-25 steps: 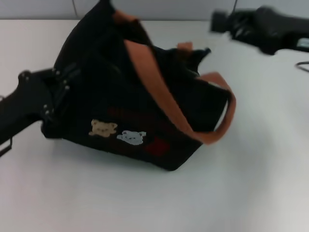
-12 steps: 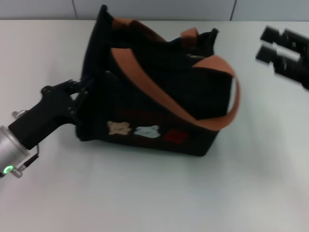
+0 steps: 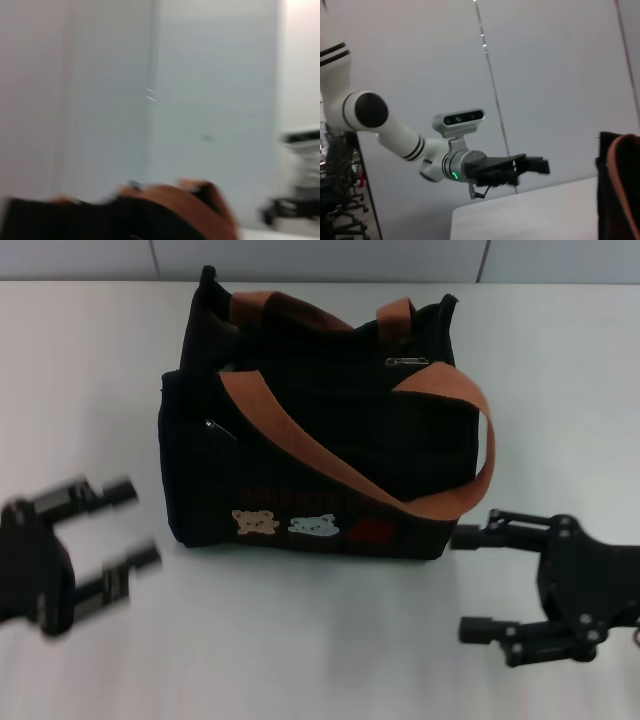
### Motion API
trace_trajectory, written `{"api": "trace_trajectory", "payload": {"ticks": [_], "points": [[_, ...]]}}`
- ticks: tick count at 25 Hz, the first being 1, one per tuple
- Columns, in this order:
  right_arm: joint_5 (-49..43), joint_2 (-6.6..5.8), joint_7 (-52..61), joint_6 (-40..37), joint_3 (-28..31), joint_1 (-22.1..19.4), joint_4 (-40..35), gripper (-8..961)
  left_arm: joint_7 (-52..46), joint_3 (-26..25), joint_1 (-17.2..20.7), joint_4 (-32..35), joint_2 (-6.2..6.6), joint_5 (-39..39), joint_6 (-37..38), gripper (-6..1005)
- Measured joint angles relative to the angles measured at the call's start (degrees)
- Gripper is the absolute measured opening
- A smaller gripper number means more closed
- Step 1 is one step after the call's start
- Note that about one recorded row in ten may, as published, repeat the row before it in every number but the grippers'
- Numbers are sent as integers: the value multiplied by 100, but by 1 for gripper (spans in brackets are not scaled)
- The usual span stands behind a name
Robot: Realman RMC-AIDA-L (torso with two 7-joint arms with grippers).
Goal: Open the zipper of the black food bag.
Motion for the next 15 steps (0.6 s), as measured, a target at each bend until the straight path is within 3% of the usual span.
{"api": "trace_trajectory", "payload": {"ticks": [3,6,9,15], "points": [[-132,81,-139,38,0,91,84,831,-6,21,-1,54,99,614,254,435],[-150,92,-192,47,0,175,207,830,-6,23,-85,69,43,1062,274,584],[-153,93,-193,47,0,195,230,829,-5,24,-142,73,-4,1161,259,815],[-145,96,-193,45,0,202,240,829,-6,25,-214,79,-40,1187,270,866]]}}
